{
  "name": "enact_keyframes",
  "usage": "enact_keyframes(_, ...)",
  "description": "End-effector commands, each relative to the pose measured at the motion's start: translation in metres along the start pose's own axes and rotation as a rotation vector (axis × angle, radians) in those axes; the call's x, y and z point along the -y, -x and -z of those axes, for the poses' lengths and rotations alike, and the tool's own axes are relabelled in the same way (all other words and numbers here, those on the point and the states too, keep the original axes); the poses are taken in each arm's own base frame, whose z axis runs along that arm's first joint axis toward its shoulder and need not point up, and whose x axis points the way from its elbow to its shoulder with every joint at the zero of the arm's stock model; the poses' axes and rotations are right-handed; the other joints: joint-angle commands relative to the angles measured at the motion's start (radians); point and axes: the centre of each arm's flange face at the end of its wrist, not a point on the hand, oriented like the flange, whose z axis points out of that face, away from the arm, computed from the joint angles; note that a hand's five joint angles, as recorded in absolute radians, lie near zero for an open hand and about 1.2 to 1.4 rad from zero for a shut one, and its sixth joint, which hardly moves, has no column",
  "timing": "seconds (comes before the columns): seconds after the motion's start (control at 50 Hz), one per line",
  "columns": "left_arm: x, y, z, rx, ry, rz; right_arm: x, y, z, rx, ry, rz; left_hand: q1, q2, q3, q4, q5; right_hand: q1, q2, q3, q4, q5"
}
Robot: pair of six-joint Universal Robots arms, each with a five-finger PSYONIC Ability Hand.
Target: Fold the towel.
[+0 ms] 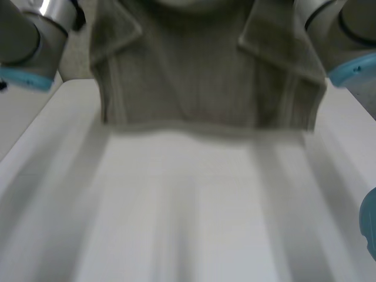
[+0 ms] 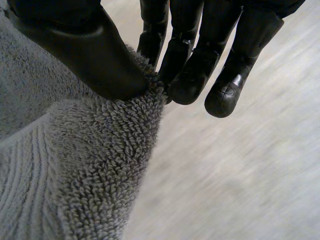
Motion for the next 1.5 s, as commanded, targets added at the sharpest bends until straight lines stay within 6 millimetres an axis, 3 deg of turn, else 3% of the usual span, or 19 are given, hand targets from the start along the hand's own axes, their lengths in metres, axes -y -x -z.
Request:
enact_keyframes(0.02, 0.028, 0.003, -0.014, -0.014, -0.152, -0.044, 0.018, -0.009, -0.006, -0.016, -0.097, -0.017, 0.047, 0.022, 0.026, 0.014, 0.039, 0.081, 0.101, 0.065, 0.063, 0.077)
enact_keyframes(0.06, 0.017, 0.005, -0.009, -0.009, -0.113, -0.037, 0.000, 0.009, 0.004, 0.102, -0.004, -0.045, 0.047, 0.023, 0.026, 0.014, 0.039, 0.081, 0.101, 0.065, 0.063, 0.077)
enact_keyframes(0.1, -0.017, 0.017, 0.012, 0.025, 0.028, -0.018, -0.010, 0.021, 0.013, 0.178, 0.057, -0.064, 0.047, 0.023, 0.026, 0.014, 0.039, 0.081, 0.101, 0.065, 0.063, 0.077)
enact_keyframes(0.12, -0.017, 0.017, 0.012, 0.025, 0.029, -0.018, -0.010, 0.021, 0.013, 0.178, 0.057, -0.065, 0.047, 0.023, 0.026, 0.014, 0.039, 0.081, 0.101, 0.065, 0.063, 0.077)
enact_keyframes(0.18, -0.069, 0.021, 0.065, 0.039, 0.272, 0.036, -0.053, 0.054, 0.051, 0.411, 0.295, -0.124, 0.047, 0.023, 0.026, 0.014, 0.039, 0.081, 0.101, 0.065, 0.063, 0.077)
enact_keyframes(0.2, -0.069, 0.021, 0.065, 0.039, 0.273, 0.036, -0.053, 0.054, 0.051, 0.412, 0.296, -0.124, 0.047, 0.023, 0.026, 0.014, 0.039, 0.081, 0.101, 0.065, 0.063, 0.077)
enact_keyframes(0.24, -0.098, 0.010, 0.107, -0.010, 0.427, 0.097, -0.071, 0.067, 0.080, 0.535, 0.428, -0.124, 0.047, 0.023, 0.026, 0.014, 0.039, 0.081, 0.101, 0.065, 0.063, 0.077)
enact_keyframes(0.26, -0.098, 0.010, 0.108, -0.010, 0.428, 0.097, -0.071, 0.067, 0.080, 0.535, 0.429, -0.124, 0.047, 0.023, 0.026, 0.014, 0.039, 0.081, 0.101, 0.065, 0.063, 0.077)
enact_keyframes(0.28, -0.107, 0.007, 0.127, -0.028, 0.491, 0.123, -0.081, 0.070, 0.093, 0.583, 0.485, -0.115, 0.047, 0.023, 0.026, 0.014, 0.039, 0.081, 0.101, 0.065, 0.063, 0.077)
enact_keyframes(0.3, -0.107, 0.007, 0.127, -0.028, 0.492, 0.123, -0.090, 0.075, 0.109, 0.633, 0.543, -0.103, 0.047, 0.023, 0.026, 0.014, 0.039, 0.081, 0.101, 0.065, 0.063, 0.077)
enact_keyframes(0.36, -0.123, -0.003, 0.178, -0.045, 0.644, 0.184, -0.104, 0.078, 0.136, 0.696, 0.635, -0.070, 0.047, 0.023, 0.026, 0.014, 0.039, 0.081, 0.101, 0.065, 0.063, 0.077)
enact_keyframes(0.52, -0.129, -0.010, 0.215, -0.035, 0.750, 0.189, -0.116, 0.085, 0.173, 0.728, 0.711, -0.080, 0.038, 0.014, 0.018, 0.006, 0.030, 0.081, 0.101, 0.065, 0.063, 0.077)
enact_keyframes(0.66, -0.129, -0.016, 0.218, -0.042, 0.760, 0.195, -0.134, 0.095, 0.194, 0.671, 0.751, -0.050, 0.038, 0.014, 0.018, 0.006, 0.030, 0.081, 0.101, 0.065, 0.063, 0.077)
enact_keyframes(0.76, -0.129, -0.017, 0.218, -0.040, 0.760, 0.200, -0.150, 0.098, 0.208, 0.531, 0.836, -0.101, 0.041, 0.017, 0.020, 0.008, 0.033, -0.615, -0.595, -0.632, -0.633, -0.619)
enact_keyframes(0.92, -0.129, -0.017, 0.222, -0.024, 0.772, 0.211, -0.149, 0.089, 0.217, 0.377, 0.886, -0.144, 0.038, 0.014, 0.018, 0.006, 0.030, -0.875, -0.855, -0.891, -0.893, -0.879)
enact_keyframes(1.04, -0.130, -0.018, 0.223, -0.024, 0.775, 0.212, -0.137, 0.084, 0.218, 0.343, 0.886, -0.176, 0.038, 0.014, 0.018, 0.006, 0.030, -0.899, -0.879, -0.915, -0.916, -0.903)
enact_keyframes(1.2, -0.130, -0.018, 0.224, -0.024, 0.777, 0.213, -0.114, 0.075, 0.242, 0.303, 0.907, -0.240, 0.038, 0.014, 0.018, 0.006, 0.030, -0.902, -0.882, -0.918, -0.919, -0.906)
enact_keyframes(1.34, -0.131, -0.018, 0.224, -0.024, 0.780, 0.214, -0.119, 0.085, 0.267, 0.297, 0.907, -0.244, 0.035, 0.011, 0.015, 0.003, 0.027, -0.884, -0.864, -0.900, -0.902, -0.888)
enact_keyframes(1.5, -0.131, -0.018, 0.225, -0.023, 0.782, 0.216, -0.128, 0.088, 0.264, 0.239, 0.851, -0.291, 0.035, 0.011, 0.015, 0.003, 0.027, -0.837, -0.817, -0.854, -0.855, -0.841)
